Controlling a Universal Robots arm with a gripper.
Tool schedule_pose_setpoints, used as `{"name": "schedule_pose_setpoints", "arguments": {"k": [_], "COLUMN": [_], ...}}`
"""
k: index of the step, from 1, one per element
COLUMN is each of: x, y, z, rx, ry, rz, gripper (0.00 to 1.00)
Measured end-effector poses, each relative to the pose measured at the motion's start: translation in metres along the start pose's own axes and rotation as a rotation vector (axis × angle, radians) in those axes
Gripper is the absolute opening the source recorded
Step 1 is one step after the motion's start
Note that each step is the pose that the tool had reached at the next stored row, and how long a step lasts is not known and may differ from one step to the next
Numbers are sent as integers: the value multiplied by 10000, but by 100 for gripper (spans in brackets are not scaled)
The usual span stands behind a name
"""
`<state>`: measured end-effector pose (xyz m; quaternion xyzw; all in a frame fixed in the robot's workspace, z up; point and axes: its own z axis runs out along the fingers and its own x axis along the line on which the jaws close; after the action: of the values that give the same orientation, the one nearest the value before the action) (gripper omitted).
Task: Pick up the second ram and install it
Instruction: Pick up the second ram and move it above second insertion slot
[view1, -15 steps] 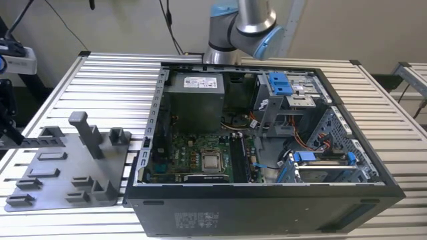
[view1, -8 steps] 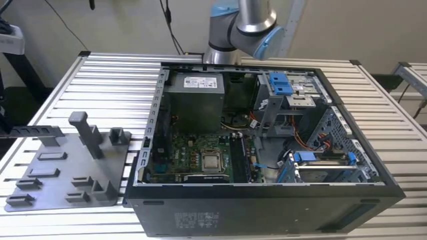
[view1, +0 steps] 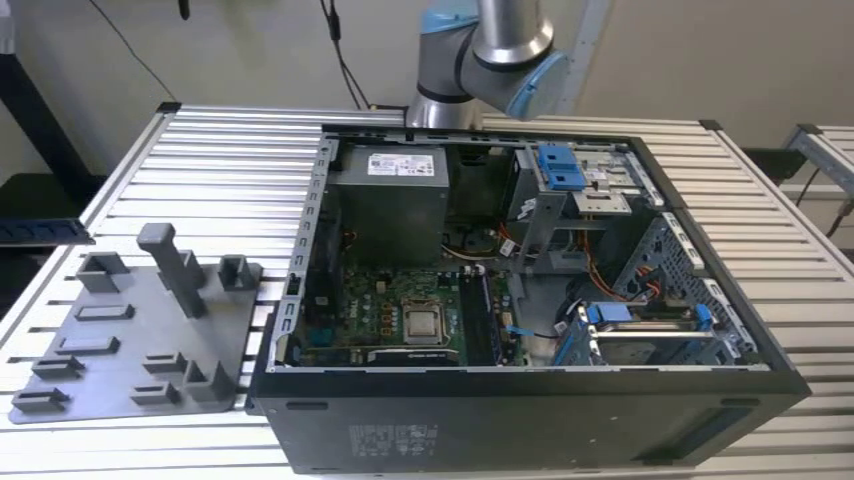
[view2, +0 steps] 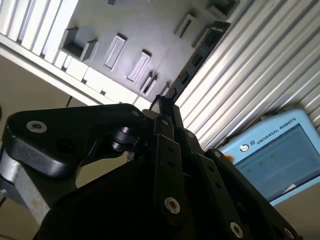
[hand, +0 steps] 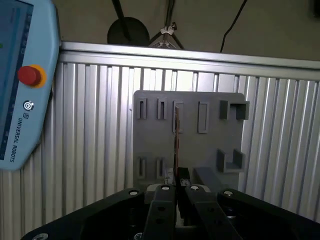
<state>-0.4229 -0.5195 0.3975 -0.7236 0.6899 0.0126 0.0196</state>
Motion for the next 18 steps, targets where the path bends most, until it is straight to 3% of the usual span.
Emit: {"name": "schedule_pose_setpoints", "arguments": {"k": [3,13,18], "x": [-6,-6,-2], "y": [2,-2,-51], "z": [-113,-113,-112], "rx": [2,4,3], "ry": [3,1,1], "rz": [0,0,-1], "gripper": [14,14,14]}}
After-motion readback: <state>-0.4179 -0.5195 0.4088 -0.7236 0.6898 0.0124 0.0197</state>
